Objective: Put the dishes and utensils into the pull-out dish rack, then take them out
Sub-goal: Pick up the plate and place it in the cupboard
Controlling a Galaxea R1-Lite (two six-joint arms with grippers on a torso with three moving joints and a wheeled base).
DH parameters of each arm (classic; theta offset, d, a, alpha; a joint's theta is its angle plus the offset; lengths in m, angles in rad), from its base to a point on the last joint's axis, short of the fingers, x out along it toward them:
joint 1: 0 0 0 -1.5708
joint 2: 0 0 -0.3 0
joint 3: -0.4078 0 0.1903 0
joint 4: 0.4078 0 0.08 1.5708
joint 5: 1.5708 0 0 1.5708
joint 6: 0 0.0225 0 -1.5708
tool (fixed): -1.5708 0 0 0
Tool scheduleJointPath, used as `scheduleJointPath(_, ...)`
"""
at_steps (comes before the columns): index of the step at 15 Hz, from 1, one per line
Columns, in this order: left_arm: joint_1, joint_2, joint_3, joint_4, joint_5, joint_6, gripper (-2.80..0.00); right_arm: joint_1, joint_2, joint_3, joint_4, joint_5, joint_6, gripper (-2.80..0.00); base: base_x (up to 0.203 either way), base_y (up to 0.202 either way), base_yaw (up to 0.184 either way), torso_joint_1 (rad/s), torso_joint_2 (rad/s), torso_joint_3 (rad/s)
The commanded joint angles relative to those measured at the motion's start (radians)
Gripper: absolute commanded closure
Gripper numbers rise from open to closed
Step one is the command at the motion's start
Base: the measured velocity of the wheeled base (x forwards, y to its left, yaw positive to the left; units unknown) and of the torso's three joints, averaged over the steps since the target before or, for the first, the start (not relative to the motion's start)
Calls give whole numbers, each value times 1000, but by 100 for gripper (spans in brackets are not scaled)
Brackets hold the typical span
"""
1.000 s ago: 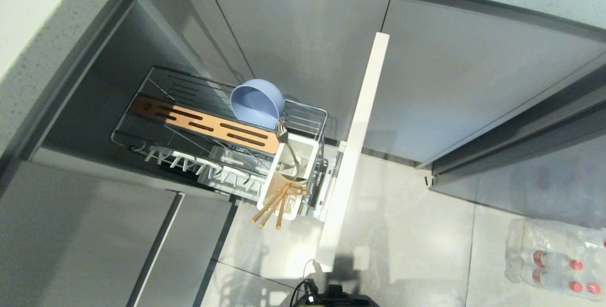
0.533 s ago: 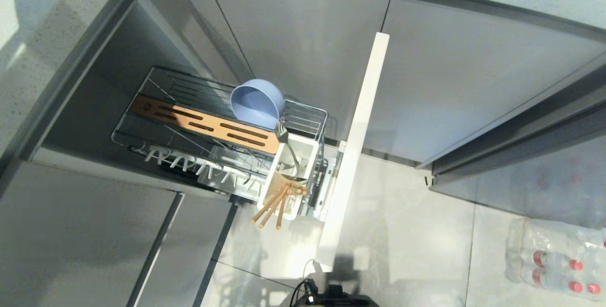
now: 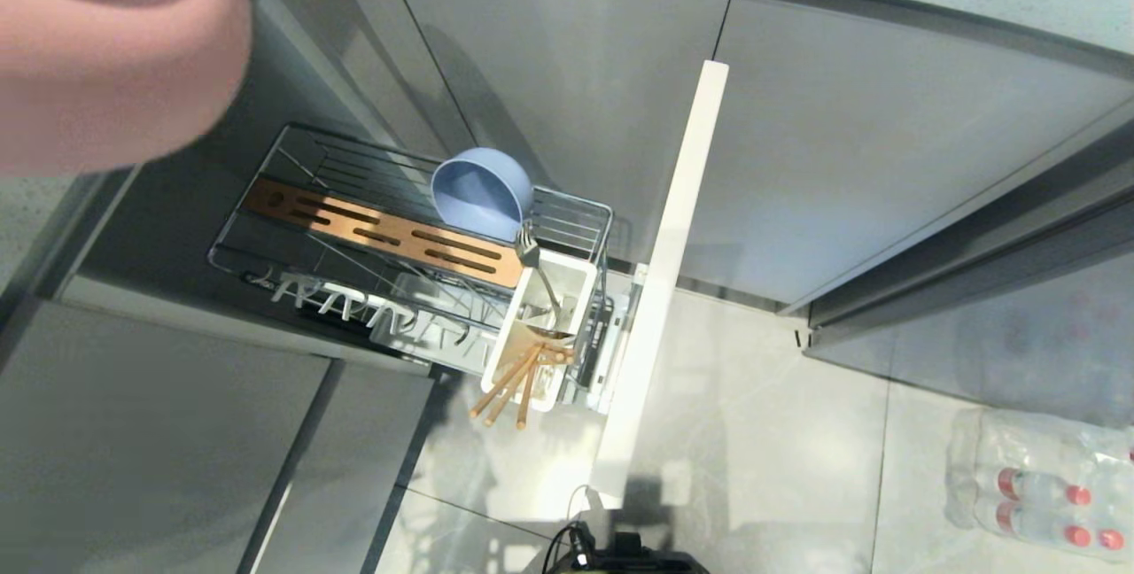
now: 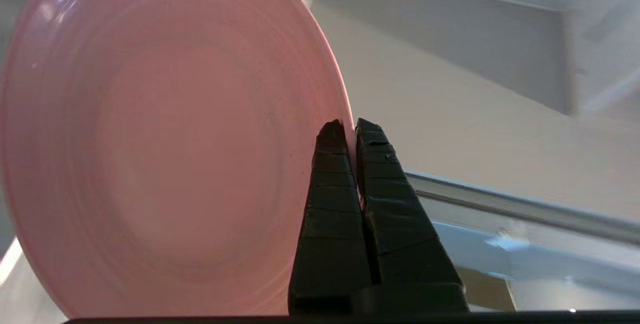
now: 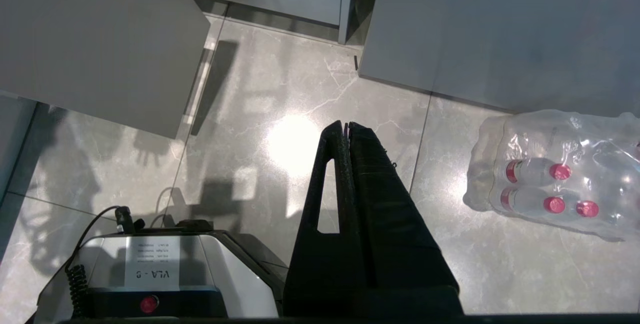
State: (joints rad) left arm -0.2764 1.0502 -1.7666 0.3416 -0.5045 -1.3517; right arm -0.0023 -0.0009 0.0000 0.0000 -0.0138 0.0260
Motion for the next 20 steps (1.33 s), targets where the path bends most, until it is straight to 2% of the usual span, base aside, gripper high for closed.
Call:
scheduleJointPath(1, 4, 64, -2, 41, -7, -10, 0, 1, 1, 0, 0, 0, 0, 0, 0, 0, 0, 0, 0, 0)
scheduleJointPath(7, 0, 183, -50, 299, -8, -39, 0, 0, 1, 0, 0, 0, 0, 0, 0, 0, 0, 0, 0, 0)
scheduleJointPath(11, -8, 269, -109, 400, 9, -46, 0, 0, 1, 0, 0, 0, 0, 0, 0, 0, 0, 0, 0, 0)
scheduleJointPath(13, -25, 314, -113, 402, 102, -46, 0, 1, 1, 0, 0, 0, 0, 0, 0, 0, 0, 0, 0, 0)
scheduleJointPath(17, -178, 426, -127, 399, 438, -51, 0, 1, 1, 0, 0, 0, 0, 0, 0, 0, 0, 0, 0, 0)
scheduleJointPath(18, -203, 456, -150, 397, 500, -76, 0, 1, 1, 0, 0, 0, 0, 0, 0, 0, 0, 0, 0, 0)
scheduleJointPath(20, -234, 487, -172, 389, 544, -117, 0, -1, 1, 0, 0, 0, 1, 0, 0, 0, 0, 0, 0, 0)
